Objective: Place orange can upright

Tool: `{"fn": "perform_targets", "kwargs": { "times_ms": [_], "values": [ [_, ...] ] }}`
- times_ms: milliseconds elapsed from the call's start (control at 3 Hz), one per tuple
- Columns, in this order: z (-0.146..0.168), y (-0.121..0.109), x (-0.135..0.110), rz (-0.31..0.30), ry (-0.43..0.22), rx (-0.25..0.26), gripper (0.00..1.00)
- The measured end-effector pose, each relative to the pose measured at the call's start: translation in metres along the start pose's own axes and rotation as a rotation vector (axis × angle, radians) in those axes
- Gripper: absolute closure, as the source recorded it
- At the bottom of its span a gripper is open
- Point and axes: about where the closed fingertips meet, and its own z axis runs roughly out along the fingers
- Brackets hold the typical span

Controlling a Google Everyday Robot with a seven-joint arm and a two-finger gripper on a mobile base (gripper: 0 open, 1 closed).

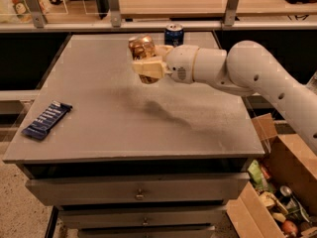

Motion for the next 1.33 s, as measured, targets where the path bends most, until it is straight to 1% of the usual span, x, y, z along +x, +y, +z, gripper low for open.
{"fn": "perform_targets", "kwargs": {
  "times_ms": [333, 667, 1000, 1333],
  "values": [
    [-0.014, -0.015, -0.006, 0.001, -0.029, -0.016, 1.0],
    [-0.038, -0.029, -0.011, 0.006, -0.066, -0.004, 1.0],
    [-0.061, -0.037, -0.018, 0.005, -0.115, -0.01, 1.0],
    [-0.084, -0.038, -0.018, -0.018, -0.082, 0.078, 1.0]
  ]
}}
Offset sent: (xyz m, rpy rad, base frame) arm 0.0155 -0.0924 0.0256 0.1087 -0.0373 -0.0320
